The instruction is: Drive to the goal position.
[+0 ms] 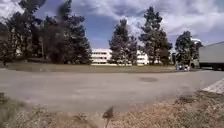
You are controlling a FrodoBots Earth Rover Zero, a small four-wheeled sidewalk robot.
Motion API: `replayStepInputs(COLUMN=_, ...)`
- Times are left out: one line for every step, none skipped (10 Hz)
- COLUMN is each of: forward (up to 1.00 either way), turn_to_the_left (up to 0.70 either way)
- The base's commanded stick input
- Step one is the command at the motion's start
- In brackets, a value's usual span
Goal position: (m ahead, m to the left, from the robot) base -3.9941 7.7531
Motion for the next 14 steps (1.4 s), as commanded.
replayStepInputs(forward=0.45, turn_to_the_left=0.27)
replayStepInputs(forward=0.45, turn_to_the_left=0.27)
replayStepInputs(forward=0.45, turn_to_the_left=0.27)
replayStepInputs(forward=0.45, turn_to_the_left=0.27)
replayStepInputs(forward=0.45, turn_to_the_left=0.27)
replayStepInputs(forward=0.45, turn_to_the_left=0.27)
replayStepInputs(forward=0.45, turn_to_the_left=0.27)
replayStepInputs(forward=0.45, turn_to_the_left=0.27)
replayStepInputs(forward=0.45, turn_to_the_left=0.27)
replayStepInputs(forward=0.45, turn_to_the_left=0.27)
replayStepInputs(forward=0.45, turn_to_the_left=0.27)
replayStepInputs(forward=0.45, turn_to_the_left=0.27)
replayStepInputs(forward=0.45, turn_to_the_left=0.27)
replayStepInputs(forward=0.27, turn_to_the_left=0.34)
